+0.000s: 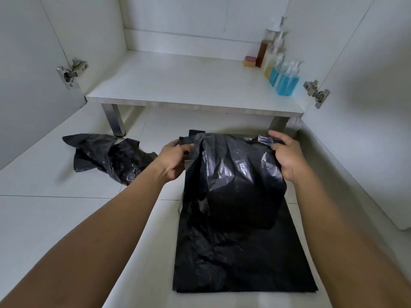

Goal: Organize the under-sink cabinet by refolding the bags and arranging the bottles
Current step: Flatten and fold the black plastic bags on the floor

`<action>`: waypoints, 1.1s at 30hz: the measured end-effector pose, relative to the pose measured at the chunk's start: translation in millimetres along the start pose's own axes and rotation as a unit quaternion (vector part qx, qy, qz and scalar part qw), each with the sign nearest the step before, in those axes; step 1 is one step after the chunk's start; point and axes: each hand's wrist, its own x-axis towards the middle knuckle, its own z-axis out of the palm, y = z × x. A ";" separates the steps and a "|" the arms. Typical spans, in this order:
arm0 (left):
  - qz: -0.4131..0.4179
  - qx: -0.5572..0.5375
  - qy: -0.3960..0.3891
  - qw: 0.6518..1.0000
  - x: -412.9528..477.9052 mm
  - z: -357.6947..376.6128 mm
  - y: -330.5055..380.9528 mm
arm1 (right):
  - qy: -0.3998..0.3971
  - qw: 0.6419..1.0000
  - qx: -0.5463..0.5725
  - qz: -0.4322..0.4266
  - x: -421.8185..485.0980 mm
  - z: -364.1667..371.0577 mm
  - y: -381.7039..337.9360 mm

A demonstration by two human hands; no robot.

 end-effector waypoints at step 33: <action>0.003 0.409 0.002 0.913 25.4 -12.8 -98.8 | -0.045 0.922 -0.359 0.136 5.8 -39.0 87.7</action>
